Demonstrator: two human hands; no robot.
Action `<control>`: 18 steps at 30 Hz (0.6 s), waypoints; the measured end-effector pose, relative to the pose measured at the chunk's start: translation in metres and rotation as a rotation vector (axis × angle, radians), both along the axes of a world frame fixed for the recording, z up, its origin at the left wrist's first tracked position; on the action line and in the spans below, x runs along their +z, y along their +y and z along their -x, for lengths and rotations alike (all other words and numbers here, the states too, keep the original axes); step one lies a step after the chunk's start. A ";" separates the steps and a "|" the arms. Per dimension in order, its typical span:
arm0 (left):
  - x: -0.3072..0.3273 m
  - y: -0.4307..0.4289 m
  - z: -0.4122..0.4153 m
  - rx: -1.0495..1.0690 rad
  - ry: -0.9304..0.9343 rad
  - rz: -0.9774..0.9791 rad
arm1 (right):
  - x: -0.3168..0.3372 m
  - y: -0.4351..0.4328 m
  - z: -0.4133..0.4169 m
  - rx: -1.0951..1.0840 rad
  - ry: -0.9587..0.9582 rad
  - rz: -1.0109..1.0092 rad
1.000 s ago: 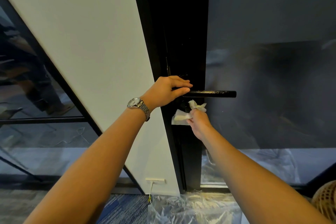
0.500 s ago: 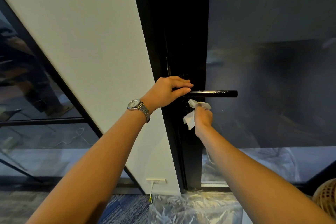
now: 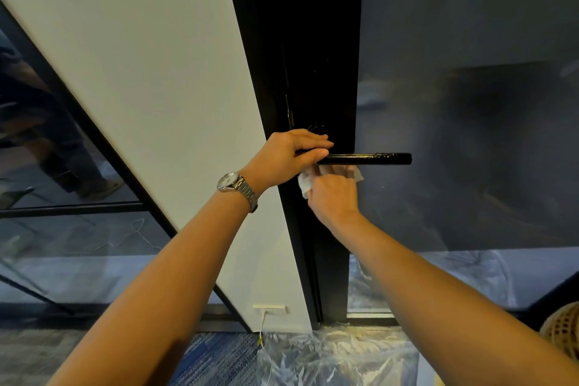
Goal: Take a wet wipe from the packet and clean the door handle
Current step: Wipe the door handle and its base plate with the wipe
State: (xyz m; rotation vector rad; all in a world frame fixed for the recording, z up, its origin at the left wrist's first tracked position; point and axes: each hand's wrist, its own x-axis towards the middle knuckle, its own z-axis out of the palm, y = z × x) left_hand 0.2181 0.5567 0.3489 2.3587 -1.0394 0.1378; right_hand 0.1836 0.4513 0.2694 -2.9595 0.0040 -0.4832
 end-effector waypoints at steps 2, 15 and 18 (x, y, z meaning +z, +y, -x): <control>-0.001 0.001 0.000 -0.001 0.007 0.011 | -0.001 0.003 -0.002 -0.007 0.041 0.064; 0.000 0.000 0.000 -0.004 0.010 0.021 | 0.000 0.005 -0.004 0.018 0.129 0.147; -0.002 0.001 -0.001 -0.007 0.007 0.025 | 0.003 -0.001 0.005 0.015 0.027 -0.030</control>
